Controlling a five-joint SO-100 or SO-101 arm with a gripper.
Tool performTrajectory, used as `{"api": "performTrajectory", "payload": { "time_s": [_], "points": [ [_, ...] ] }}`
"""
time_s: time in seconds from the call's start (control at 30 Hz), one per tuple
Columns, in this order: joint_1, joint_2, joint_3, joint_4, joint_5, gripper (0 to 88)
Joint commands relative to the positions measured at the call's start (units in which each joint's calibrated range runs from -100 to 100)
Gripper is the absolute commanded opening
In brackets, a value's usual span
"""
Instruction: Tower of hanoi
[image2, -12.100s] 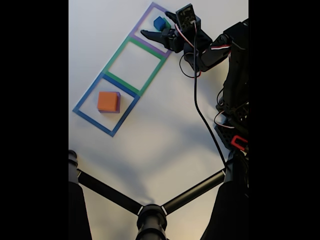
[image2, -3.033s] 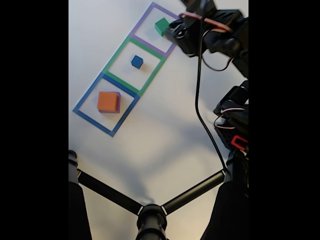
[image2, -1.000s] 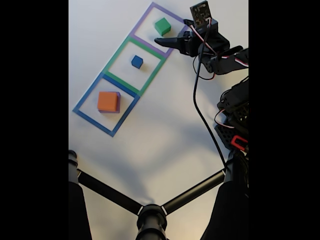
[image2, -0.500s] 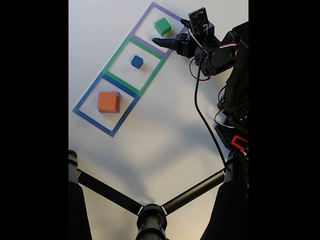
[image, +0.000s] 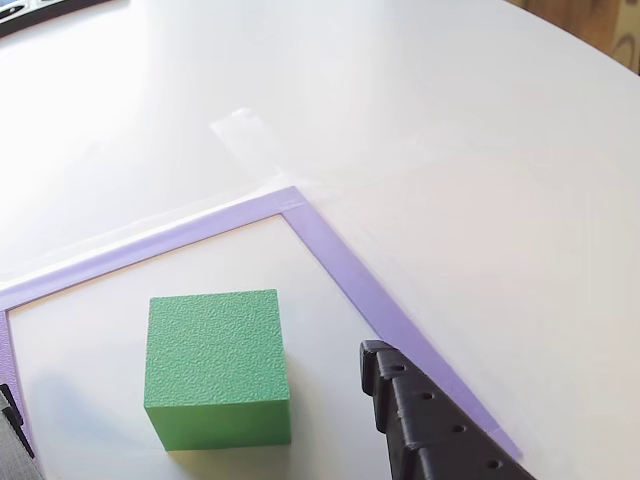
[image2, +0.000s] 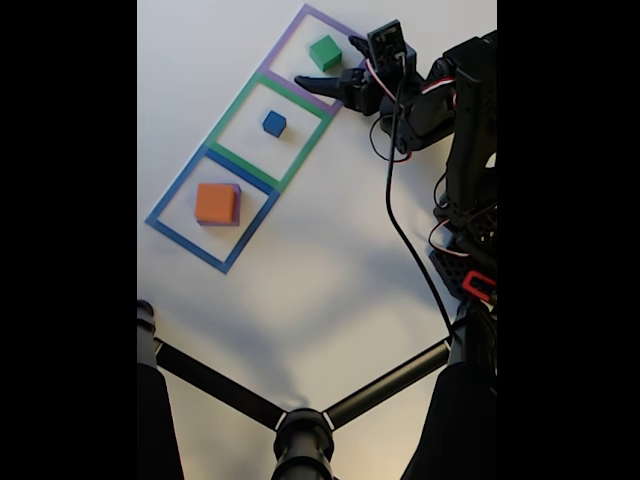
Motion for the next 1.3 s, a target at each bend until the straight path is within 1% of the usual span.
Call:
{"api": "performTrajectory", "payload": {
  "time_s": [0.0,0.27,0.5,0.83,1.27],
  "points": [
    [-1.39,0.75,-2.99,-1.69,0.00,41.0],
    [-1.32,3.63,-5.08,-1.85,0.00,39.2],
    [-1.70,3.79,-4.63,-2.09,0.00,30.8],
    [-1.47,4.76,-5.45,-2.50,0.00,24.4],
    [-1.62,6.44,-6.26,-4.20,0.00,12.9]
  ]
}}
